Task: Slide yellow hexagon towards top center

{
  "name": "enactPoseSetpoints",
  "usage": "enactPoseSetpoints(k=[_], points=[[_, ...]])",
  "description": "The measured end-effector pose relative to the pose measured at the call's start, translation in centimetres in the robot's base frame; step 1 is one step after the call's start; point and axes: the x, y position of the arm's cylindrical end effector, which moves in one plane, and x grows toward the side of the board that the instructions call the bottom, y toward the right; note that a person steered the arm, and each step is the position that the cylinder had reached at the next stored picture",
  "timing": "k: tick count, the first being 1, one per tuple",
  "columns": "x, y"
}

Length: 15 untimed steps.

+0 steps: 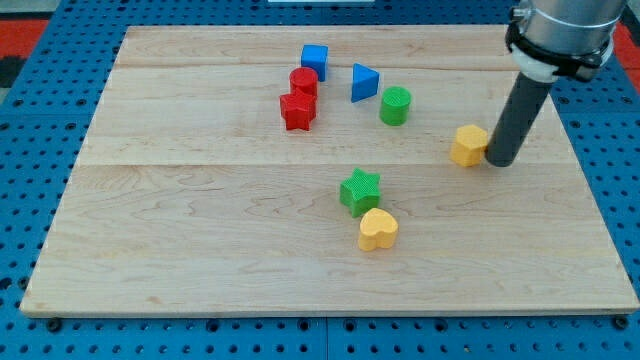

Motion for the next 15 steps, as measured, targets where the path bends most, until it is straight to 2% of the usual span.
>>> enactPoseSetpoints(k=[2, 3, 4, 5, 6, 8, 10, 11, 12, 14, 15], points=[[-2.2, -0.1], [1.0, 1.1], [1.8, -3.1], [-0.4, -6.4], [-2.7, -6.0], [0.5, -3.9], [-5.7, -3.7], [-3.3, -3.1], [-4.9, -0.8], [-11.8, -1.3], [-13.0, -1.3]])
